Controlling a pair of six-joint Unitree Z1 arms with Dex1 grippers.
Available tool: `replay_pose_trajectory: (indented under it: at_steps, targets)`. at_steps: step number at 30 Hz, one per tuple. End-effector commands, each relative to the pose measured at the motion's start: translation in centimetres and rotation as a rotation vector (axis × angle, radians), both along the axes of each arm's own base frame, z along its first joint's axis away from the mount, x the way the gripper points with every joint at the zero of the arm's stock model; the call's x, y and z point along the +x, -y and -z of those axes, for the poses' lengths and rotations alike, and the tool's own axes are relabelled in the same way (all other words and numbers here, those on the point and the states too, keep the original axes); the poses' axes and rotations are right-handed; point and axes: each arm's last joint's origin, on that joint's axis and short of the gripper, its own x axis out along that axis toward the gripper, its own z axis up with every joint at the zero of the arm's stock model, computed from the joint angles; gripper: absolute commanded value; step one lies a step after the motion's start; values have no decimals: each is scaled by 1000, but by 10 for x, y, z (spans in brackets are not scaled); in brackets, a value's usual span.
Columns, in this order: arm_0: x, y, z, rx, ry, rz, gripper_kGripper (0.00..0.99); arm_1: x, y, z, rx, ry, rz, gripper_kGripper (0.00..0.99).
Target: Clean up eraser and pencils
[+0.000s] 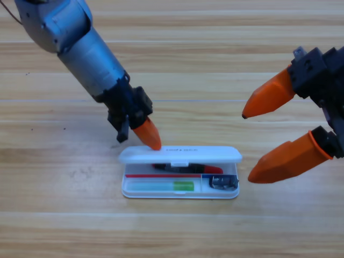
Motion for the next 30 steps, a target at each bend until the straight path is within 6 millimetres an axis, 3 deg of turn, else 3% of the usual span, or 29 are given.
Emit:
replay_pose_trajectory:
  at_steps: [1,30]
  targets:
    - [-21,16,15,32,-9,38,0,-1,-11,21,-71,-50,-25,988]
    - [-72,39,64,135,57,118,0,3,-18,25,-81,-65,-28,988]
